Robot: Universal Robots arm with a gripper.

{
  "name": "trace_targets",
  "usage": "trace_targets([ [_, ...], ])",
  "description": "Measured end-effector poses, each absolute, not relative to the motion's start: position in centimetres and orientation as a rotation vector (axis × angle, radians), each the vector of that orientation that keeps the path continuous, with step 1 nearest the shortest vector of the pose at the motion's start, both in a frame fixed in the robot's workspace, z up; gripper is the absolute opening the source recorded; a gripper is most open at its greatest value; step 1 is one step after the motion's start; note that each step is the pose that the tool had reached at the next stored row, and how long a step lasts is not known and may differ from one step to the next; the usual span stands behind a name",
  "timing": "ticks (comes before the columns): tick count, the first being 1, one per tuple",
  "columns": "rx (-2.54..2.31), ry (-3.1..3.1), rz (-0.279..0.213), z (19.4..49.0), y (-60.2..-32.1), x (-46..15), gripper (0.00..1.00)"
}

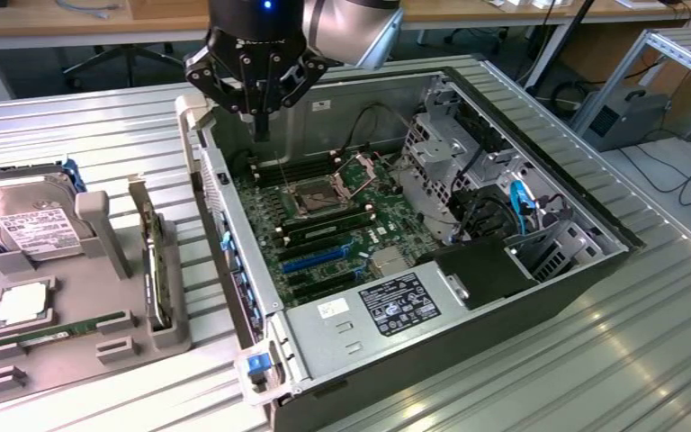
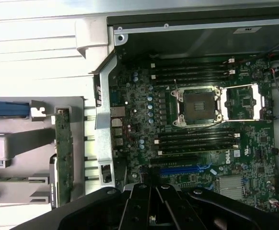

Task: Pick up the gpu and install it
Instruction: 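Reach for the gpu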

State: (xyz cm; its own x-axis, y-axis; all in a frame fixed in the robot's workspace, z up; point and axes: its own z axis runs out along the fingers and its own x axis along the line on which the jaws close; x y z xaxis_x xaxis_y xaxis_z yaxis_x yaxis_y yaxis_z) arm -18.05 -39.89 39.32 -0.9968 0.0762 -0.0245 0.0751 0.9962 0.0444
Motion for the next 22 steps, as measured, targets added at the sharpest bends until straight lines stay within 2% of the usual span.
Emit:
trace_targets([
  [22, 0.118, 3.113, 0.068, 39.32, -39.89, -18.79, 0.11],
])
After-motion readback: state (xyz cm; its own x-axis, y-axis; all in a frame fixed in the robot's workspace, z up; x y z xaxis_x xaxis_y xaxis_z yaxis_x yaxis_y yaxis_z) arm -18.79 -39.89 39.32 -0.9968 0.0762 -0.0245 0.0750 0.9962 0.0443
